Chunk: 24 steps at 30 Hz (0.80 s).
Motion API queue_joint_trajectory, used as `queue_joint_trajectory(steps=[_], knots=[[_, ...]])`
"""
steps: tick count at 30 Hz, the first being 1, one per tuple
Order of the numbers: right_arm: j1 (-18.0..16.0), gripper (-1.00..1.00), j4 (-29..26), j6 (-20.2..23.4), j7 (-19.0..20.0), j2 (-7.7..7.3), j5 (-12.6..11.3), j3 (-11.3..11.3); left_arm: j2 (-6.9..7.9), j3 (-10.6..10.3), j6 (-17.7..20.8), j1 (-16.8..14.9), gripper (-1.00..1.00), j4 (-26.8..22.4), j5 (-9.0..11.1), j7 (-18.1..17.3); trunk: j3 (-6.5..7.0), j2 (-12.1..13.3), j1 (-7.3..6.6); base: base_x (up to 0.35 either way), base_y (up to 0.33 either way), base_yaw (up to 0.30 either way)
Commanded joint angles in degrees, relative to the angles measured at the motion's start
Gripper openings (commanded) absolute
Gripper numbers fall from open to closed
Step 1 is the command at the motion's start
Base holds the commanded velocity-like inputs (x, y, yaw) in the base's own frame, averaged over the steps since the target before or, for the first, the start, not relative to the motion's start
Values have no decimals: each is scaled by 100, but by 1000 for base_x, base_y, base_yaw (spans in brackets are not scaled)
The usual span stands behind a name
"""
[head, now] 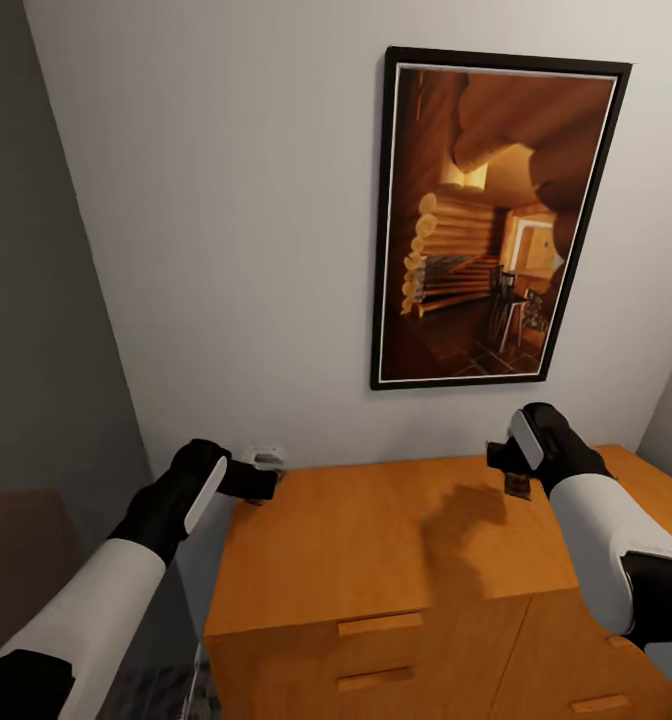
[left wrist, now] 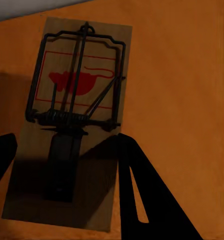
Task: Take the four mousetraps from the cabinet in the bathroom and place them on the bathroom floor. Make sure all four end up on the same floor surface, and ensure that at least two of them are either under or directly next to the same bathroom sink.
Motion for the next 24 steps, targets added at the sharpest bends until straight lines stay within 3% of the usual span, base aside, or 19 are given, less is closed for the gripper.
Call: queue_joint_trajectory(steps=[1,6,10,16,20,22,24], knots=[[2,-100,-5,13,-7,3,-63,-8,6,-14,23,-6,-100,6,40,19,-8,-6,-2,-267,-133,0],[11,-100,-7,13,45,14,-62,20,0,-16,21,-6,-100,152,40,20,-8,-6,-2,-292,-131,0],[13,-100,-3,13,67,23,-72,356,4,-11,17,-6,-100,190,39,22,-8,-6,-2,-303,-129,0],[18,-100,-6,13,117,25,-76,431,12,-9,10,-6,-100,202,34,22,-8,-6,-2,-305,-129,0],[23,-100,-30,13,631,3,-68,463,14,-9,1,-6,-100,188,22,32,-8,-6,-2,-305,-129,0],[48,-100,-43,4,897,-18,-62,567,14,-9,-2,-6,-100,187,18,40,-8,-6,-2,-305,-129,0],[126,-100,-52,-46,1189,-38,-47,839,16,-9,-7,-6,-100,186,15,124,-8,-6,-2,-305,-129,0]])
